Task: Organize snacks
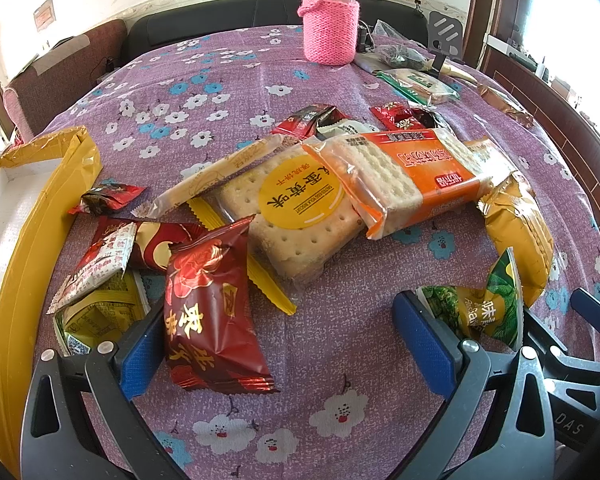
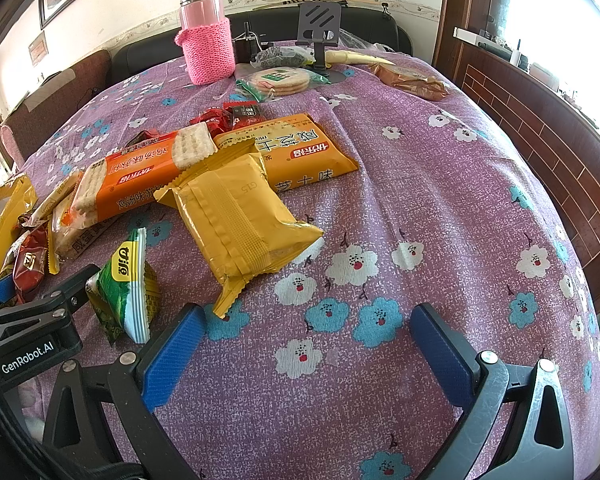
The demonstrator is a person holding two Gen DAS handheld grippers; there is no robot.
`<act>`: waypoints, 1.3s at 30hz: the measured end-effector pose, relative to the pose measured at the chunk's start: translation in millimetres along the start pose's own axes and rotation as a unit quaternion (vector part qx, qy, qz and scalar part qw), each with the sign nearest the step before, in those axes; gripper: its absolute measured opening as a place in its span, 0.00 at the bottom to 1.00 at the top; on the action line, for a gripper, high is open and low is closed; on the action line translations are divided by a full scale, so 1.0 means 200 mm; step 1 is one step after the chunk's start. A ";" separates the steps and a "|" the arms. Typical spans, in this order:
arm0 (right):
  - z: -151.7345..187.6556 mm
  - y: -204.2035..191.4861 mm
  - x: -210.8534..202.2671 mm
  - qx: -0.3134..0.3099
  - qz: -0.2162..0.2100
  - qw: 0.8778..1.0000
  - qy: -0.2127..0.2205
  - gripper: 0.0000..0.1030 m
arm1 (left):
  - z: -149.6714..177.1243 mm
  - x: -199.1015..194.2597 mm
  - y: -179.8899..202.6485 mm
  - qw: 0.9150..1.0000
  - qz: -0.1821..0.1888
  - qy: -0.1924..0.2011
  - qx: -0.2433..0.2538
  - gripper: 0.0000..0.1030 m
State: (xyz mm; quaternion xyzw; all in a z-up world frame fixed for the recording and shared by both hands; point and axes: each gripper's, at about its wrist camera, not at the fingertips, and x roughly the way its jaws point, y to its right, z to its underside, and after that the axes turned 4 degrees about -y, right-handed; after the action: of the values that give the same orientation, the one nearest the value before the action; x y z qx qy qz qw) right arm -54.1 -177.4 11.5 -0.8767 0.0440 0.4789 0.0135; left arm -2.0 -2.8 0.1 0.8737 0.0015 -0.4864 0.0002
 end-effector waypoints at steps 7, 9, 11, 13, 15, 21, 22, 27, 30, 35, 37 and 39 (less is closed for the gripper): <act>0.00 0.00 0.00 0.000 0.000 1.000 0.000 1.00 | 0.03 -0.02 -0.01 1.000 0.011 -0.003 0.017 1.00; 0.00 0.00 0.00 0.000 0.000 1.000 0.000 1.00 | 0.04 -0.03 -0.03 1.000 0.014 0.000 0.020 1.00; 0.00 0.00 0.00 0.000 0.000 1.000 0.000 1.00 | 0.04 -0.03 -0.03 1.000 0.016 0.000 0.023 1.00; 0.00 0.00 0.00 0.000 0.000 1.000 0.000 1.00 | 0.04 -0.04 -0.03 1.000 0.016 0.000 0.024 1.00; 0.00 0.00 0.00 0.000 0.000 1.000 0.000 1.00 | 0.04 -0.03 -0.03 1.000 0.016 0.000 0.024 1.00; 0.00 0.00 0.00 0.000 0.000 1.000 0.000 1.00 | 0.04 -0.04 -0.03 0.999 0.020 -0.003 0.032 1.00; 0.00 0.00 0.00 0.000 0.000 1.000 0.000 1.00 | 0.04 -0.04 -0.03 0.999 0.022 -0.005 0.035 1.00; 0.00 0.00 0.00 0.000 0.000 1.000 0.000 1.00 | 0.05 -0.05 -0.03 0.998 0.028 -0.013 0.046 1.00; 0.00 0.00 0.00 0.000 0.000 1.000 0.000 1.00 | 0.05 -0.05 -0.03 0.998 0.031 -0.016 0.051 1.00; 0.00 0.00 0.01 0.000 0.000 1.000 0.000 1.00 | 0.05 -0.05 -0.03 0.998 0.033 -0.017 0.055 1.00; 0.00 0.00 0.01 0.000 0.000 1.000 0.000 1.00 | 0.05 -0.05 -0.03 0.998 0.033 -0.017 0.055 1.00; 0.01 0.00 0.01 0.000 -0.001 1.000 0.000 1.00 | 0.05 -0.05 -0.03 0.998 0.033 -0.018 0.056 1.00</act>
State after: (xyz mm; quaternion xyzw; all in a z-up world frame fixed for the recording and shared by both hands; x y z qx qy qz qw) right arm -54.2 -176.8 9.8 -0.8766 0.0436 0.4790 0.0142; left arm -15.1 3.0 2.8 0.8629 -0.0543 -0.5014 -0.0329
